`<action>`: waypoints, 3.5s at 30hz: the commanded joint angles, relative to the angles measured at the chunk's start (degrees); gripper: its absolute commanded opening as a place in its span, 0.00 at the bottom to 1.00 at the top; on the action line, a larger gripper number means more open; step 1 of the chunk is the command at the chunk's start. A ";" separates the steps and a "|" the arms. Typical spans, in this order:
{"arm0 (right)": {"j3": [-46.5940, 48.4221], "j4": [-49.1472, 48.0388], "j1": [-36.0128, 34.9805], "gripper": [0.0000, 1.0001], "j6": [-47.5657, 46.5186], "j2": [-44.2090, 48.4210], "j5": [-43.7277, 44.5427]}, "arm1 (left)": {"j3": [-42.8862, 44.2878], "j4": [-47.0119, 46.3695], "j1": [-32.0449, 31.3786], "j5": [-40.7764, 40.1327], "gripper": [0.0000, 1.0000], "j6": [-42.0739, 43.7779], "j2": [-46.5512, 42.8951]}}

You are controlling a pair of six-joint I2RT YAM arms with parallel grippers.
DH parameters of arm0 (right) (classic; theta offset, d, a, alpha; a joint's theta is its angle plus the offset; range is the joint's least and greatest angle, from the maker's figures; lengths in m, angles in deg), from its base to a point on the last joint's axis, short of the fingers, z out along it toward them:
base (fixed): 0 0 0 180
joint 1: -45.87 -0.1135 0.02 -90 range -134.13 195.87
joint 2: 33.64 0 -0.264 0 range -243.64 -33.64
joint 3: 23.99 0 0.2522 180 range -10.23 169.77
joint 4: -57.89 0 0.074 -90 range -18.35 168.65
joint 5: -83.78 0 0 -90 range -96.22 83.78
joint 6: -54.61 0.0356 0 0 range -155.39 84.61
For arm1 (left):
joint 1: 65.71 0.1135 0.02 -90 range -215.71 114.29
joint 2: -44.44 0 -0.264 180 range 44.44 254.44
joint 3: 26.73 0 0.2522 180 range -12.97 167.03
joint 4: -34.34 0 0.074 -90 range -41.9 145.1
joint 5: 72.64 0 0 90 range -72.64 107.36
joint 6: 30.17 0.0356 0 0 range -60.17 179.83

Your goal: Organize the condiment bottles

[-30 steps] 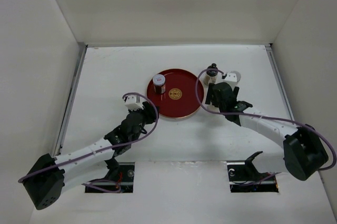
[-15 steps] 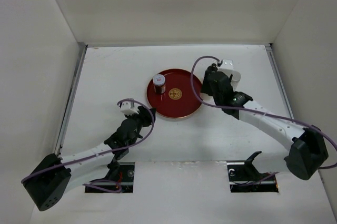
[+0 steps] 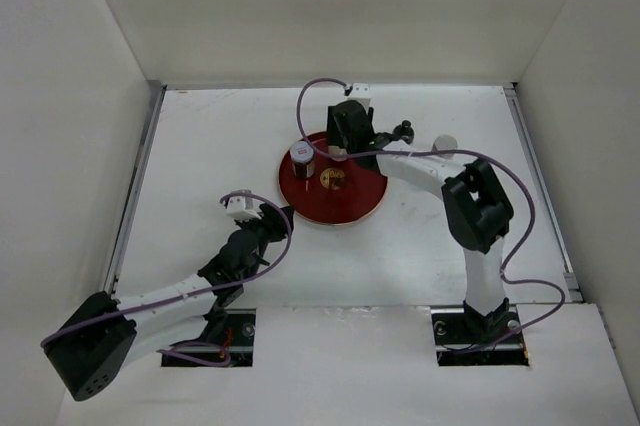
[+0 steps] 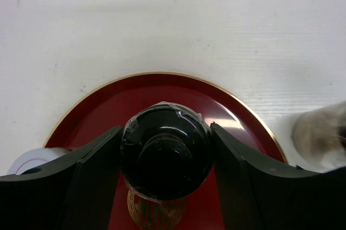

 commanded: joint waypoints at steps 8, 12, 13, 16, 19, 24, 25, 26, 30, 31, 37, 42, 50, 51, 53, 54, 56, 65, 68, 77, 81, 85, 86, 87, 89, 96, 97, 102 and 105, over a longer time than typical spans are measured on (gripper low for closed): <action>9.42 -3.73 -0.60 0.91 -0.55 -3.93 -1.09 | 0.30 -4.35 0.24 -0.65 0.49 0.71 2.06; 5.56 -4.52 -0.60 0.97 -1.08 2.82 -1.45 | 0.56 -4.35 0.33 -0.65 0.49 0.71 2.94; 3.80 -4.78 -0.17 0.97 -1.25 5.10 -1.27 | 0.65 -4.44 0.33 -0.65 0.49 0.71 3.11; -2.17 -4.88 2.20 0.97 -2.04 11.26 0.48 | 0.65 -4.61 0.41 -0.48 0.50 0.53 3.47; -7.88 -4.26 5.19 0.97 -2.92 15.49 5.39 | 0.65 -5.14 0.50 -0.39 0.50 0.53 3.82; -12.56 -2.42 9.15 1.00 -3.10 16.21 8.04 | 0.91 -5.32 0.59 -0.04 0.51 0.45 4.61; -12.73 -1.89 9.67 1.00 -3.01 15.59 8.05 | 1.00 -5.32 0.59 -0.04 0.51 0.45 4.70; -12.74 -1.63 10.20 1.00 -2.92 14.89 7.96 | 1.09 -5.32 0.59 -0.04 0.51 0.45 4.96; -12.21 -1.54 11.43 1.00 -2.92 11.82 8.14 | 1.35 -5.32 0.68 0.05 0.51 0.36 5.66; -11.60 -1.36 11.61 1.00 -3.10 10.76 8.31 | 1.44 -5.32 0.76 0.05 0.51 0.36 5.84; -8.08 -0.04 12.67 0.97 -3.10 5.48 5.68 | 1.88 -5.32 0.85 0.05 0.51 0.18 6.89; -8.08 -0.04 13.98 0.80 -0.91 4.34 4.18 | 2.14 -5.32 1.03 0.05 0.51 0.09 7.60; -11.77 -7.33 11.97 0.61 -5.73 11.79 8.04 | 2.50 -5.32 1.12 0.05 0.51 0.01 8.74; -11.86 -7.51 11.18 0.61 -6.69 12.76 8.31 | 2.50 -5.32 1.20 0.05 0.51 0.01 8.83; -11.77 -7.25 9.51 0.61 -7.84 13.91 8.40 | 2.50 -5.32 1.29 0.05 0.51 0.01 9.09; -11.77 -6.99 8.55 0.61 -8.02 14.35 8.31 | 2.58 -5.32 1.38 0.05 0.51 -0.08 9.18; -11.68 -6.63 6.35 0.61 -7.85 14.62 7.79 | 2.67 -5.32 1.38 0.05 0.52 -0.26 9.44; -12.82 -6.37 -0.42 0.62 -4.34 10.93 6.64 | 2.67 -5.32 2.43 0.75 0.58 -1.13 9.53; -14.05 -6.37 -1.22 0.66 -1.79 10.14 5.50 | 2.58 -5.32 2.70 1.10 0.60 -1.31 9.71; -18.09 -4.79 -1.75 0.94 -0.99 16.89 5.23 | 2.50 -4.79 2.79 1.37 0.62 -1.66 9.53; -22.74 -4.53 -0.52 0.95 -1.60 25.23 5.76 | 2.58 -4.70 2.87 1.81 0.62 -1.75 9.53; -28.54 -3.12 5.70 0.96 -1.78 34.11 7.78 | 2.67 -4.61 2.96 2.16 0.62 -1.84 9.53; -29.95 -2.77 7.64 0.96 -1.69 35.87 8.22 | 2.67 -4.61 2.96 2.16 0.62 -1.84 9.53; -31.09 -2.33 9.75 0.97 -1.69 37.37 8.57 | 2.76 -4.61 2.96 2.25 0.62 -1.93 9.62; -32.24 -0.75 13.70 1.00 -1.78 38.78 8.49 | 2.76 -4.61 3.05 2.42 0.62 -2.10 9.88; -31.28 1.02 20.75 1.00 -1.61 34.14 4.01 | 3.02 -4.61 3.05 2.86 0.62 -2.54 10.59; -30.93 0.75 21.36 1.00 -1.43 32.91 3.05 | 3.11 -4.61 3.05 3.04 0.62 -2.54 10.76; -28.74 0.31 23.56 1.00 -1.34 27.46 0.23 | 3.11 -4.52 3.40 3.57 0.62 -2.72 10.59; -28.38 -0.65 23.83 0.85 -1.25 25.52 0.05 | 3.20 -3.74 3.66 3.65 0.63 -2.98 10.41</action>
